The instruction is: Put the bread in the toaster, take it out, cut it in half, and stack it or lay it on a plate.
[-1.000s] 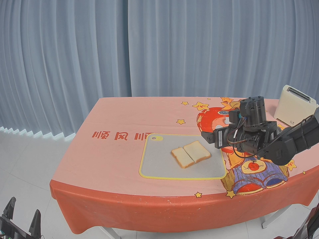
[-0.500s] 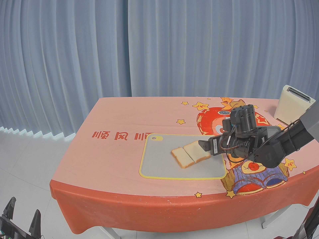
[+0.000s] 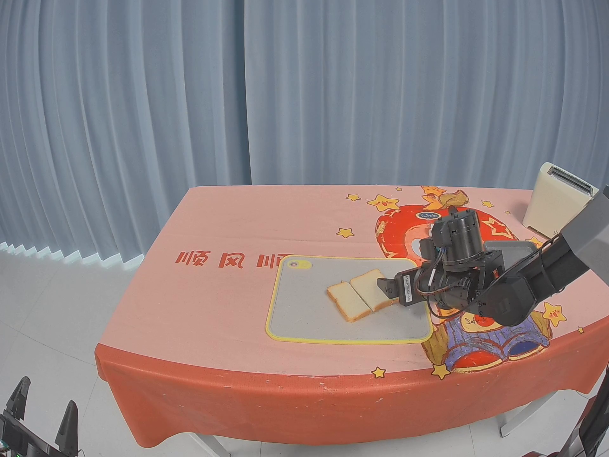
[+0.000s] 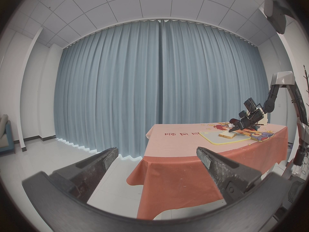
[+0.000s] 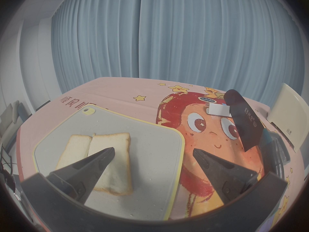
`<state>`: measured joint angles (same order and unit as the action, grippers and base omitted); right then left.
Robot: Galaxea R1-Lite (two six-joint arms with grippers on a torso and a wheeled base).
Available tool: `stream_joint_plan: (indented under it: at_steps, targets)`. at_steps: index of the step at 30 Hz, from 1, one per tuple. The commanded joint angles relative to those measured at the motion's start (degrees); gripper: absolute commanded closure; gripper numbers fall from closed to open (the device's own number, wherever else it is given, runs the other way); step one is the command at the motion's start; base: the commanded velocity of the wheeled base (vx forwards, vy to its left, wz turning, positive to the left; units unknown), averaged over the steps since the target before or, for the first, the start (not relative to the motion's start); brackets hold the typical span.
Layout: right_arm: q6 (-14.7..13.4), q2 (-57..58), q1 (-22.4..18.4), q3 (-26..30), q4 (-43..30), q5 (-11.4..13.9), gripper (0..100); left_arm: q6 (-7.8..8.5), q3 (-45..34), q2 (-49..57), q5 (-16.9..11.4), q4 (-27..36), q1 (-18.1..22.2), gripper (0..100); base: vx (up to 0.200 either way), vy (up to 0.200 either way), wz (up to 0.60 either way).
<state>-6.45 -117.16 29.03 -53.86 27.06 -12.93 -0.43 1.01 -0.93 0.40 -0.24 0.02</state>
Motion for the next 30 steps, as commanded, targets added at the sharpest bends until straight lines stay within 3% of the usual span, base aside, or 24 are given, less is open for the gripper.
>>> stream_joint_plan:
  at_steps: [1, 8, 9, 30]
  targets:
    - [0.03, -0.61, 0.24, 0.07, 0.01, 0.01, 0, -0.01, -1.01, 0.57, 0.04, -0.02, -0.02, 0, 0.0, 0.0, 0.0]
    - [0.03, -1.22, 0.33, 0.16, 0.01, -0.34, 0, -0.01, -1.01, 0.57, 0.04, -0.02, -0.02, 0, 0.0, 0.0, 0.0]
    - [0.03, -1.31, 0.33, 0.16, 0.01, -0.43, 100, -0.01, -1.01, 0.57, 0.04, -0.02, -0.02, 0, 0.0, 0.0, 0.0]
    - [-0.23, 2.55, 1.03, 1.04, 0.62, -0.51, 100, -0.01, -1.01, 0.57, 0.04, -0.02, -0.02, 0, 0.0, 0.0, 0.0]
